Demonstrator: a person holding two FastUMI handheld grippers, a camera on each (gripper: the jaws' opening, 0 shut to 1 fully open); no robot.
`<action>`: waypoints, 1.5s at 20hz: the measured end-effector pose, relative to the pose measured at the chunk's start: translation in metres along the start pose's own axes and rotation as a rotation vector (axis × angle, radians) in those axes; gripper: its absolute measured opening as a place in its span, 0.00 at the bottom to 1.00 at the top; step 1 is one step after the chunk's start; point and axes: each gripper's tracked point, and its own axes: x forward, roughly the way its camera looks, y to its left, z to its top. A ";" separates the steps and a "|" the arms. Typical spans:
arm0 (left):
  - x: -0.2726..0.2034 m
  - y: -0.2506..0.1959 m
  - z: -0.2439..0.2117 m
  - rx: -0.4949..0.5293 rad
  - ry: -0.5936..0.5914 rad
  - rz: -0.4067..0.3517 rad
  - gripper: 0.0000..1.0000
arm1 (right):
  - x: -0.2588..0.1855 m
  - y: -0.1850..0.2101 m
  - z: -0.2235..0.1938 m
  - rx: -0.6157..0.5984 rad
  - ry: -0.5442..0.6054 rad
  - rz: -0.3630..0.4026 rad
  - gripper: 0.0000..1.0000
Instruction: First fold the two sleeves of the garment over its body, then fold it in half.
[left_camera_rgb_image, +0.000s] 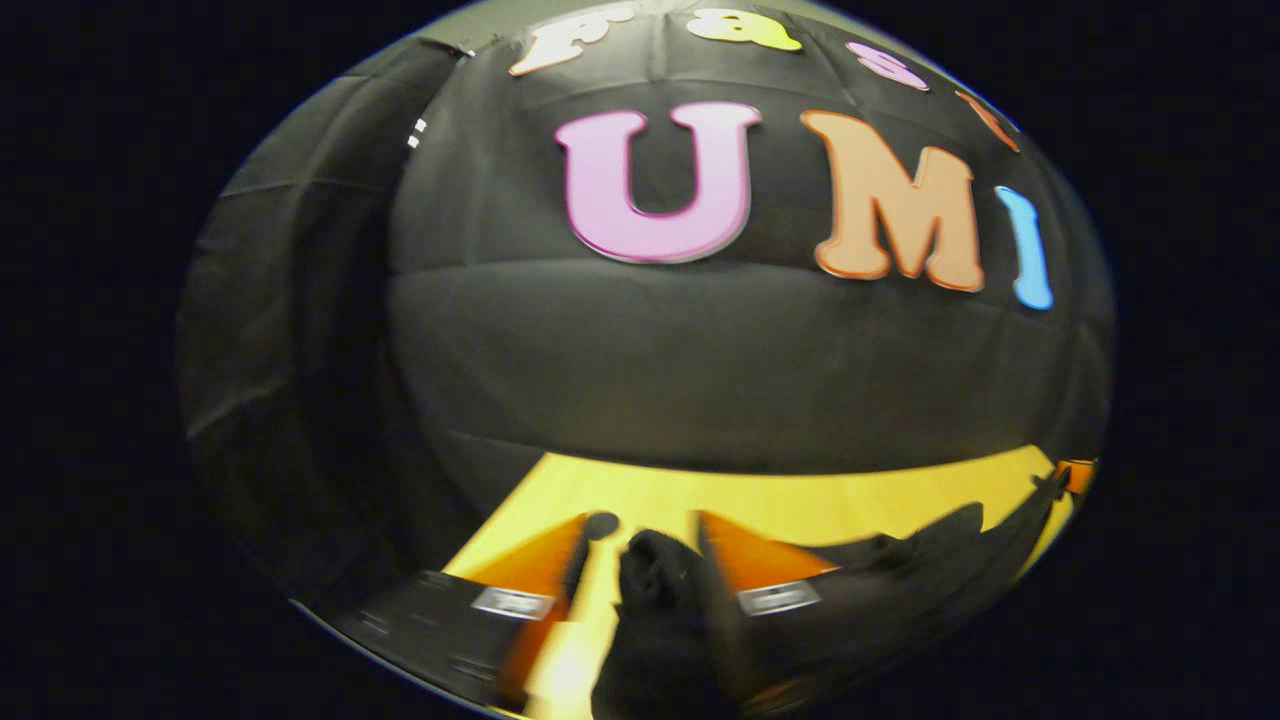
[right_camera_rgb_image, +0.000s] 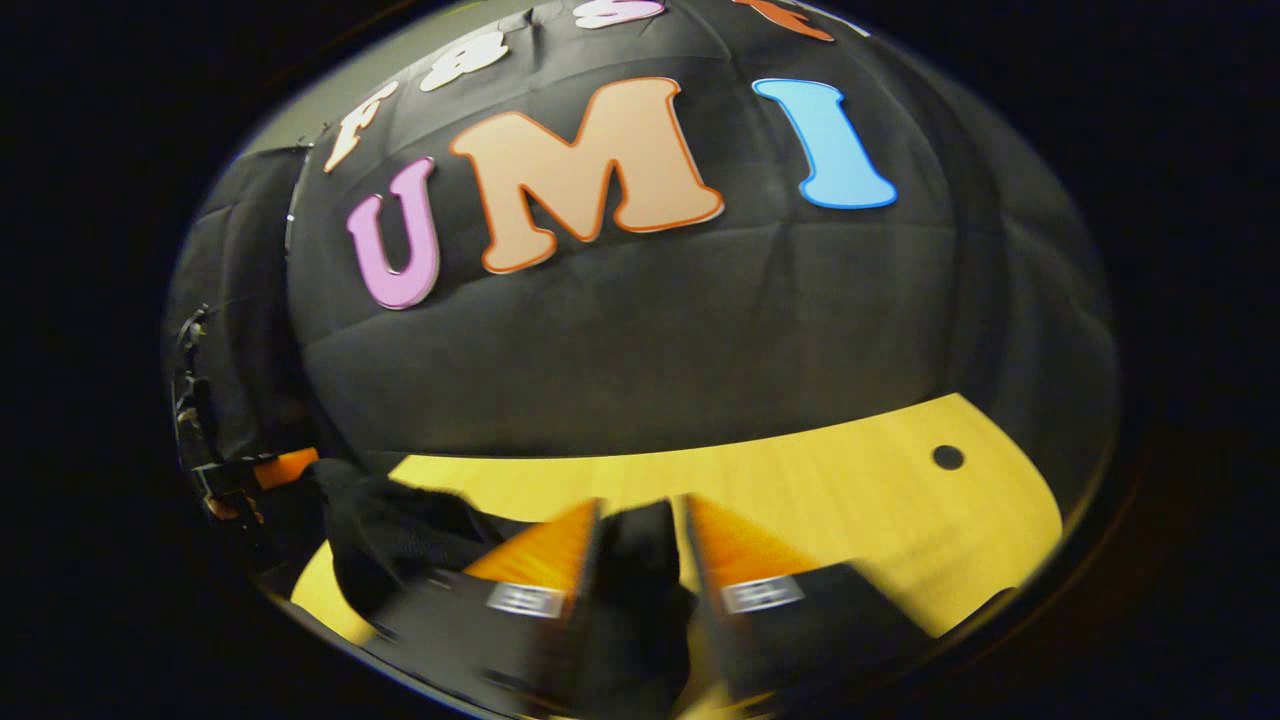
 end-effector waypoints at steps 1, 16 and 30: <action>0.005 -0.005 0.008 0.001 -0.029 -0.012 0.91 | 0.004 -0.006 0.008 -0.016 -0.044 -0.012 0.66; -0.107 0.001 0.095 0.025 -0.203 -0.090 0.99 | -0.136 0.006 0.045 -0.054 -0.247 -0.057 0.98; -0.325 0.045 0.106 0.083 -0.306 -0.188 0.99 | -0.356 0.081 0.013 -0.048 -0.422 -0.026 0.96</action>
